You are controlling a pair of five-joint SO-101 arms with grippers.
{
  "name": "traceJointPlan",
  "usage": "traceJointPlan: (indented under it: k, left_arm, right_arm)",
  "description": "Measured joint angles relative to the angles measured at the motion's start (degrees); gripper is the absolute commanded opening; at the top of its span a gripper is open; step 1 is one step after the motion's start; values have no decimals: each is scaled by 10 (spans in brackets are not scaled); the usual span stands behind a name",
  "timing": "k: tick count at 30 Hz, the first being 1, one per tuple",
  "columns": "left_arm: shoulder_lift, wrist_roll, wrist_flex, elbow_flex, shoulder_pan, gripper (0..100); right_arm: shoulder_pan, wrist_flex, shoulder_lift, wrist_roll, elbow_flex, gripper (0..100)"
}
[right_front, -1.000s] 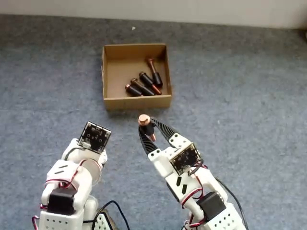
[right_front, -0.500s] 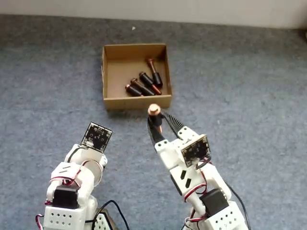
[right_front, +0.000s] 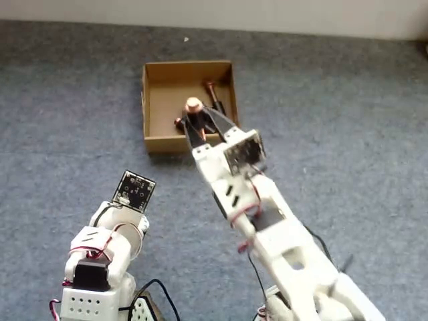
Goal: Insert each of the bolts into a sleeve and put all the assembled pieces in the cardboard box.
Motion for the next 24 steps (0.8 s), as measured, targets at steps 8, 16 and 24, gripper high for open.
traceJointPlan:
  k: [8, 16, 24]
  left_arm:
    - [0, 0, 0, 3, 0, 6]
    - [0, 0, 0, 12, 0, 6]
    - [0, 0, 0, 12, 0, 6]
  right_arm:
    - [30, -105, 335, 0, -185, 5]
    - [47, -107, 492, -1, -274, 86]
    - [47, -81, 494, -2, -291, 91]
